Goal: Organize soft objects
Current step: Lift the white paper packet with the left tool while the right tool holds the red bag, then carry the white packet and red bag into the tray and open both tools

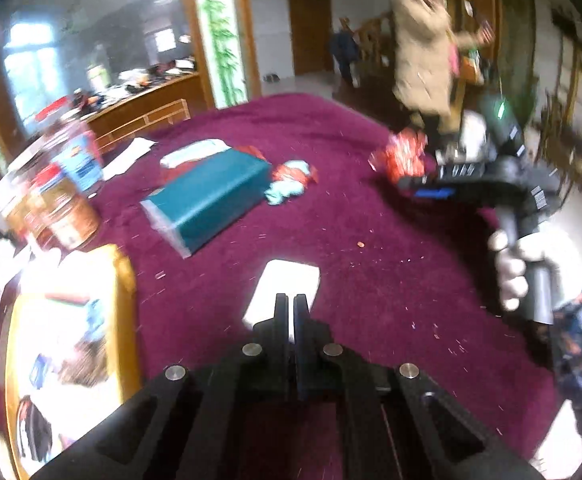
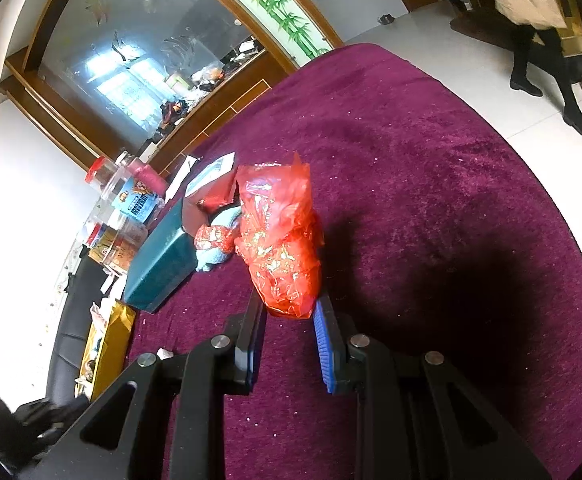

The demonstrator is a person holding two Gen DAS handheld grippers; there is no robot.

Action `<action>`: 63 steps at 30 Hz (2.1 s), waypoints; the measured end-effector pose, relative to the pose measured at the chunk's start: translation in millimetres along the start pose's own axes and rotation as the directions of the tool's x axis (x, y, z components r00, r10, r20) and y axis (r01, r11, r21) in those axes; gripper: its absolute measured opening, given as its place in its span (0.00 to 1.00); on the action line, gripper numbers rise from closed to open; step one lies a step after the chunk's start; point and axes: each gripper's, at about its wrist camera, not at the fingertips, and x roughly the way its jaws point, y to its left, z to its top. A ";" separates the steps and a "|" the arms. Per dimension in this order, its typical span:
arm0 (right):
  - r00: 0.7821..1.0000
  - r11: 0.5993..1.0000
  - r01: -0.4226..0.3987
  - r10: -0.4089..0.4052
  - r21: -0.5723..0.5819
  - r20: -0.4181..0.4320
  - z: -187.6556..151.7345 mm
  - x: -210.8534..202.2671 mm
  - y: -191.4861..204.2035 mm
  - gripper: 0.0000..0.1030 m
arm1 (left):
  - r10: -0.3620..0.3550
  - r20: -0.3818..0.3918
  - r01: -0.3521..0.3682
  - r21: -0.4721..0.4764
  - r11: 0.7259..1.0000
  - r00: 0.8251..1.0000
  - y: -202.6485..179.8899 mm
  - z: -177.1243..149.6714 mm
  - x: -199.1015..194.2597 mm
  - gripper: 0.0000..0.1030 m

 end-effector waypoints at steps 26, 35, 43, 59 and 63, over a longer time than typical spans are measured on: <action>0.999 1.000 -0.009 0.010 0.016 -0.050 -0.7 10.6 -5.2 0.22 | -0.027 -0.179 0.035 0.043 0.998 0.983 -2.1 12.8 108.6 0.45; 0.999 1.000 0.008 -0.007 0.013 -0.034 -2.2 8.7 -4.9 0.22 | -0.142 0.001 0.140 -0.162 0.977 0.990 30.9 -7.7 -7.9 0.45; 1.000 0.994 0.024 -0.025 -0.108 -0.001 -11.9 -10.9 44.6 0.22 | 0.066 0.017 -0.055 -0.364 0.930 0.998 152.5 -70.6 -94.1 0.46; 0.908 0.857 -0.333 0.179 -0.393 -0.379 -150.6 14.9 276.2 0.22 | 0.109 -0.112 -0.154 -0.578 0.801 0.988 245.8 -123.8 -51.2 0.55; 0.858 0.799 -0.399 0.152 -0.450 -0.491 -198.4 26.6 316.2 0.22 | 0.101 -0.026 -0.097 -0.599 0.795 0.995 241.7 -127.2 -77.5 0.64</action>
